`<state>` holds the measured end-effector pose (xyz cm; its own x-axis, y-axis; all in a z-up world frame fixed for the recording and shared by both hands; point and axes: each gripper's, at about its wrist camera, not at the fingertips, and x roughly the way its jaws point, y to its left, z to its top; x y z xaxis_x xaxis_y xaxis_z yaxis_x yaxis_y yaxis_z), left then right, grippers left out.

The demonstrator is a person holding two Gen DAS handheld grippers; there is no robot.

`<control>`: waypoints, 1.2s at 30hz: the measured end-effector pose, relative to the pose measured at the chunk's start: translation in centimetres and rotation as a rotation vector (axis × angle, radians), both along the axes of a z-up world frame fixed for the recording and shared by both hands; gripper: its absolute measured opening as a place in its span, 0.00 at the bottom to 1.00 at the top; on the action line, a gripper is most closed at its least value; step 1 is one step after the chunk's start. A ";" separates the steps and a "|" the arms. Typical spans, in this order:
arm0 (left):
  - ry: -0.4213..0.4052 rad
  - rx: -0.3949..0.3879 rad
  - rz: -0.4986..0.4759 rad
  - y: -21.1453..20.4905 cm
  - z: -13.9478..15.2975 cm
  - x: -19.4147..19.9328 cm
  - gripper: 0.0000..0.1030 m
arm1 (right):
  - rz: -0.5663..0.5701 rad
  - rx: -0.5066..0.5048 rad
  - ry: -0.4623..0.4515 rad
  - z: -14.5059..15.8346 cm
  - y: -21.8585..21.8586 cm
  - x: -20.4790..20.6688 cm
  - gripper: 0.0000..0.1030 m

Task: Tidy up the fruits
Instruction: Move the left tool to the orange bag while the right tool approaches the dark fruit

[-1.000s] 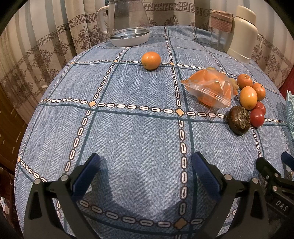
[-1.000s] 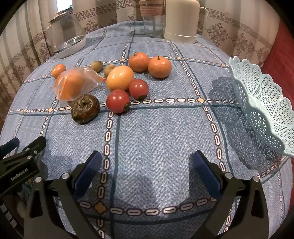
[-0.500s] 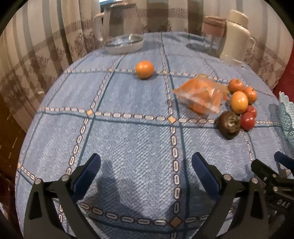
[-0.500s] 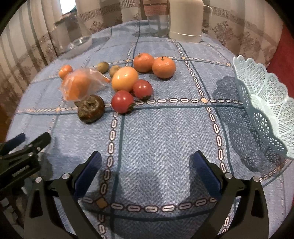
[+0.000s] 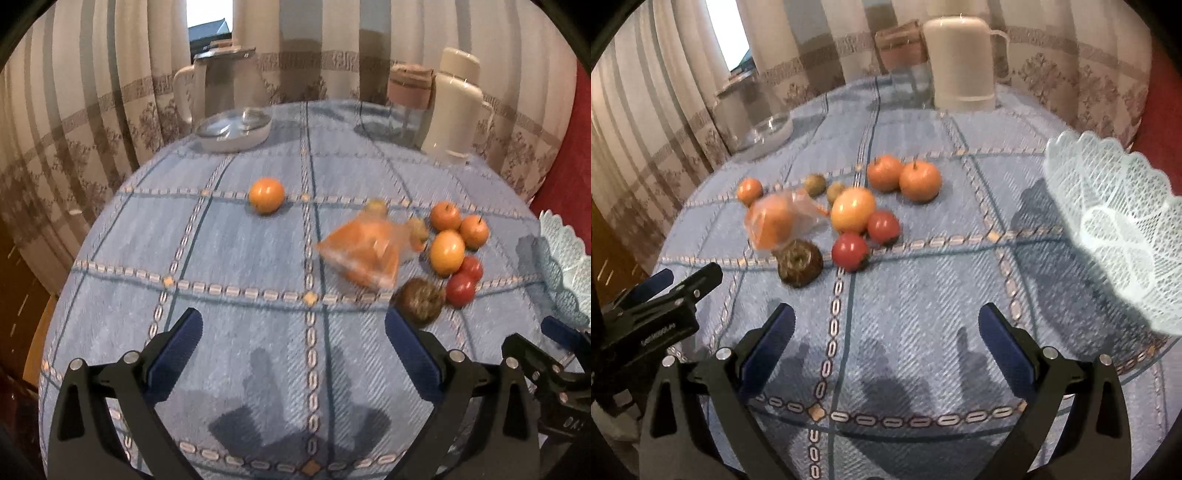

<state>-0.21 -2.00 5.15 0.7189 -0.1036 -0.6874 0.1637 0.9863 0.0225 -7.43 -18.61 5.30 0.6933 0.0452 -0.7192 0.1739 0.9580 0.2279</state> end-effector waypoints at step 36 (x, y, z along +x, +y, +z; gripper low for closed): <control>0.103 -0.077 -0.238 -4.5 -3.0 8.8 0.93 | 0.081 0.005 0.003 -1.1 1.4 0.4 0.98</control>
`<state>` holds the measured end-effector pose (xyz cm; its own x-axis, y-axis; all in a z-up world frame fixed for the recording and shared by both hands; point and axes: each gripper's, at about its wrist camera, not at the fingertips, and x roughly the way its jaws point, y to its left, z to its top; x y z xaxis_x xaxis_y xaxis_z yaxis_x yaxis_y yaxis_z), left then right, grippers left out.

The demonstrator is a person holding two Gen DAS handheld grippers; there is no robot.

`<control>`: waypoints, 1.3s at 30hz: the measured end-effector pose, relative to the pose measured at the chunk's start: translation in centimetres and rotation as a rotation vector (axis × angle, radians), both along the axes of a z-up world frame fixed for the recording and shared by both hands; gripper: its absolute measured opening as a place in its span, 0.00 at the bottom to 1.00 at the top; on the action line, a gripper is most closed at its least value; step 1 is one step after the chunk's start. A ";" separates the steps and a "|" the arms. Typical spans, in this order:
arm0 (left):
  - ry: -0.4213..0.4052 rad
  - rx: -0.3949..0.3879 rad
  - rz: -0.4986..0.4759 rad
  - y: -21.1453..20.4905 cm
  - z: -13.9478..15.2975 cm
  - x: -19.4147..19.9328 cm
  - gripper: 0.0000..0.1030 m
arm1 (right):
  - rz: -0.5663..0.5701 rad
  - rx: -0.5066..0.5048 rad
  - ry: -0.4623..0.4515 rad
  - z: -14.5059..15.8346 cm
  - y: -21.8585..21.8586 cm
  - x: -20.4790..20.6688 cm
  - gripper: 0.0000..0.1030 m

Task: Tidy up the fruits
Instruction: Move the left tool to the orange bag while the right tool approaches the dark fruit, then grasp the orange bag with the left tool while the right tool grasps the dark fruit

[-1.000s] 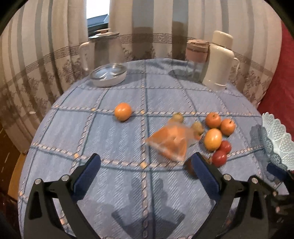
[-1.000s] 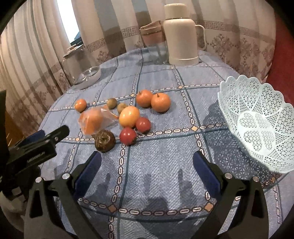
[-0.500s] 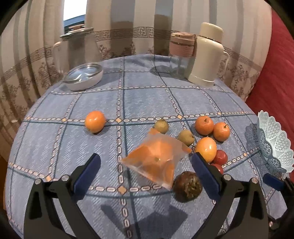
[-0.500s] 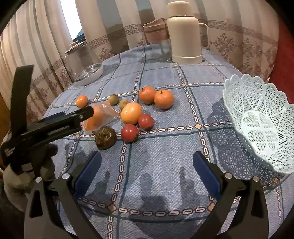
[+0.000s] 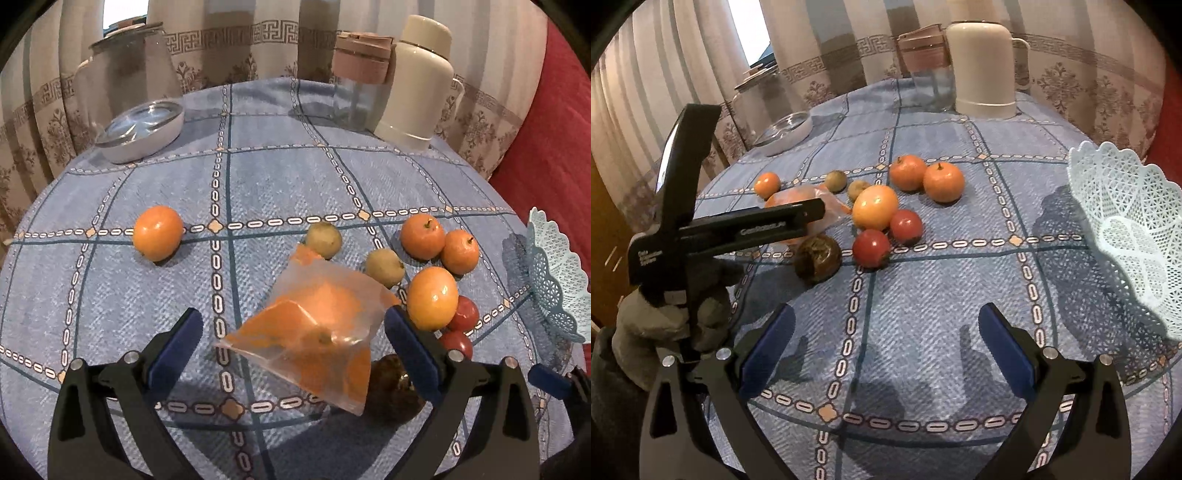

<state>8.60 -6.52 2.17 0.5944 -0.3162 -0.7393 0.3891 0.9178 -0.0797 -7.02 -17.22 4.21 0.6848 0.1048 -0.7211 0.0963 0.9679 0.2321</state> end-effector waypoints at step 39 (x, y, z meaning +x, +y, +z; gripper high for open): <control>-0.069 -0.181 0.141 7.2 3.7 -1.2 0.49 | 0.117 -0.027 0.031 0.0 5.5 6.7 0.67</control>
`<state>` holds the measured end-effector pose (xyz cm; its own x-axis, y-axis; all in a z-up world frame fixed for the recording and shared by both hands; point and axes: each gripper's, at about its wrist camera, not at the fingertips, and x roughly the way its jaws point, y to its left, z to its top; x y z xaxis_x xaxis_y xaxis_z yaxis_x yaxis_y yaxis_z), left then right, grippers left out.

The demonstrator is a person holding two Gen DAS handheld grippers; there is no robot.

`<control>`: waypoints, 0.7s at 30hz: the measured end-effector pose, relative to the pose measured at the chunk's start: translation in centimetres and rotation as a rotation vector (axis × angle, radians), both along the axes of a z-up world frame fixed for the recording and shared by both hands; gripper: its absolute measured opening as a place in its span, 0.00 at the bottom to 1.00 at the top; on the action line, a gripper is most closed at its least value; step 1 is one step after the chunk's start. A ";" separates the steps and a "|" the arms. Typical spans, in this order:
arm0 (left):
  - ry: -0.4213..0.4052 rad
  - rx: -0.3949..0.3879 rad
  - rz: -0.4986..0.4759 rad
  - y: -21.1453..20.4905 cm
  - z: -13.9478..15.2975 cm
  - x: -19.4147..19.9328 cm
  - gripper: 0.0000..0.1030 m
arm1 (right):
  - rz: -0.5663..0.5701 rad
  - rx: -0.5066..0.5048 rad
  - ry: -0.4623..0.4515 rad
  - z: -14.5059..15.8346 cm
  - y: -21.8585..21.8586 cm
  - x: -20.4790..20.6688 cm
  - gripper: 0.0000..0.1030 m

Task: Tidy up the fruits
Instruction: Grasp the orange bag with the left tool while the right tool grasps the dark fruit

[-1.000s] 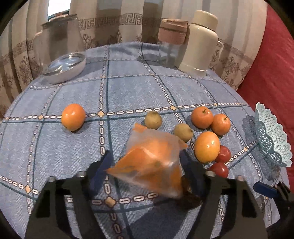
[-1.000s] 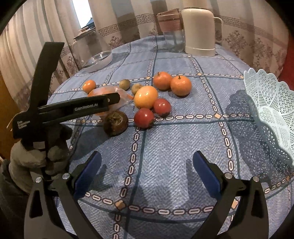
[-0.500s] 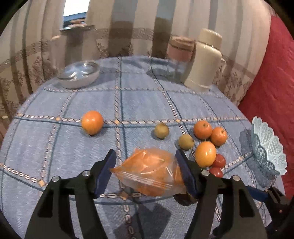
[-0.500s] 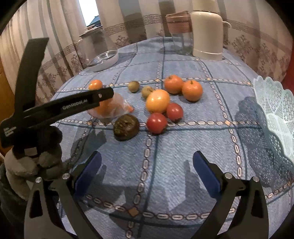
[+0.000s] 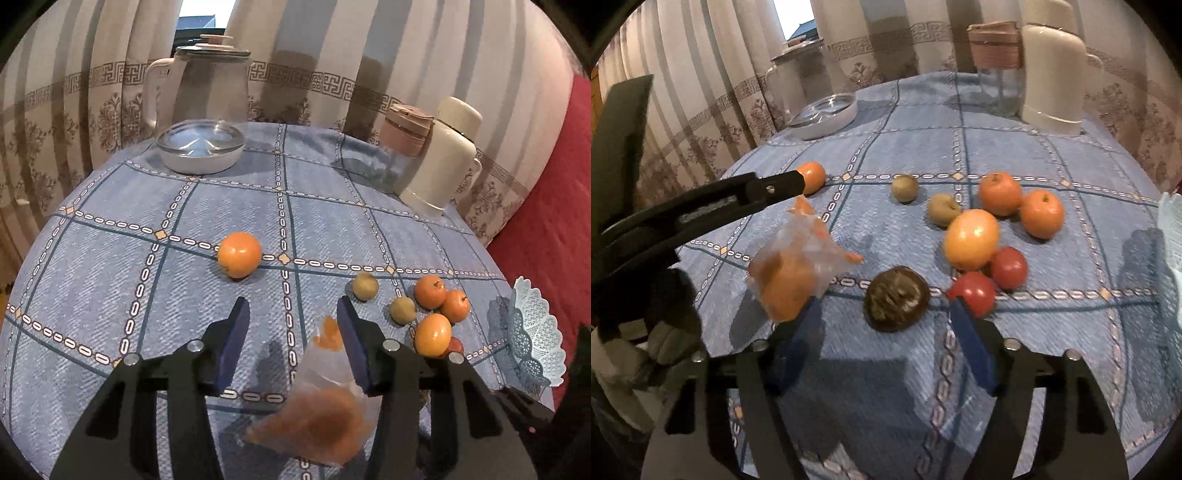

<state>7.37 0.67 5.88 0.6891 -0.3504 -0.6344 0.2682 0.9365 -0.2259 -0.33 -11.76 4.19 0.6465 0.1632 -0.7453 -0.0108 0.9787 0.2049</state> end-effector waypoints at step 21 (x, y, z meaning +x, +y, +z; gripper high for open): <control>-0.007 0.020 -0.047 0.1 -0.2 -1.4 0.78 | 0.006 -0.052 -0.020 -0.1 0.2 -1.7 0.43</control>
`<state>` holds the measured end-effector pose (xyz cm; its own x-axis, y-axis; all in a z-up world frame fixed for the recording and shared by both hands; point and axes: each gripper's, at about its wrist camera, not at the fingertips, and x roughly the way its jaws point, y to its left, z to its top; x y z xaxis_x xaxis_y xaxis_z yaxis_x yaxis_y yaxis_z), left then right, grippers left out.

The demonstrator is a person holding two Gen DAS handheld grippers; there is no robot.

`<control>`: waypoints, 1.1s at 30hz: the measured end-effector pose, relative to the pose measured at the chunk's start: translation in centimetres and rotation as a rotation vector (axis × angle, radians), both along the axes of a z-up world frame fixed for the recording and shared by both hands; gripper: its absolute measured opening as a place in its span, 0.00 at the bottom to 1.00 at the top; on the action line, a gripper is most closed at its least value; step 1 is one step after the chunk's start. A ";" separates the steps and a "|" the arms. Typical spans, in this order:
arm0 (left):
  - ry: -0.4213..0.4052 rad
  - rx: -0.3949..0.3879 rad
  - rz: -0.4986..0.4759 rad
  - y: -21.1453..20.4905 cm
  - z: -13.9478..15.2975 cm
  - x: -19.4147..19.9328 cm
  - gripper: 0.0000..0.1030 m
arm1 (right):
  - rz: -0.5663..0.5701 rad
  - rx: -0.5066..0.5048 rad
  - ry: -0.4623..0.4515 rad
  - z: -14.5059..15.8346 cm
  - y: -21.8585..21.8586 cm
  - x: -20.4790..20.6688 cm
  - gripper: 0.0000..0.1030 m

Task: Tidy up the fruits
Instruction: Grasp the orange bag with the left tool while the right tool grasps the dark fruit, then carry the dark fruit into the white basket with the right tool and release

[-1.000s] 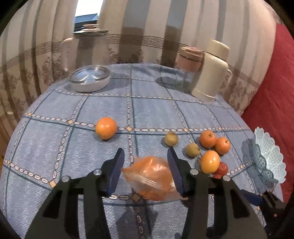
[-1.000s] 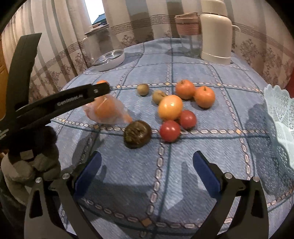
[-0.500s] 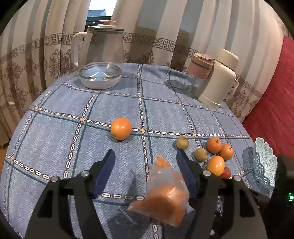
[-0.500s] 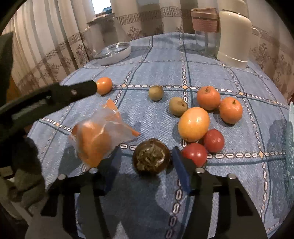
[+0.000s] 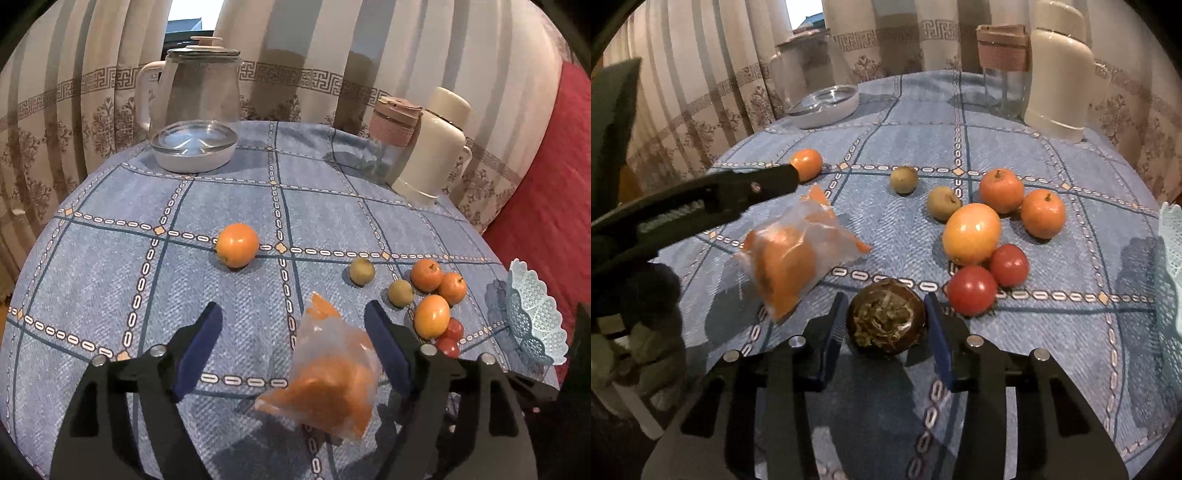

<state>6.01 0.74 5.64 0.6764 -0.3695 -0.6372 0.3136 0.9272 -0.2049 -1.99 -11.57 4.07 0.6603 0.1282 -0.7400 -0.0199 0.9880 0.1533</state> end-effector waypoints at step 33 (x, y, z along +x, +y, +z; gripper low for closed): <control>0.034 0.158 -0.047 -2.1 -3.2 -1.5 0.65 | -0.182 0.071 -0.148 4.7 -7.1 -7.2 0.43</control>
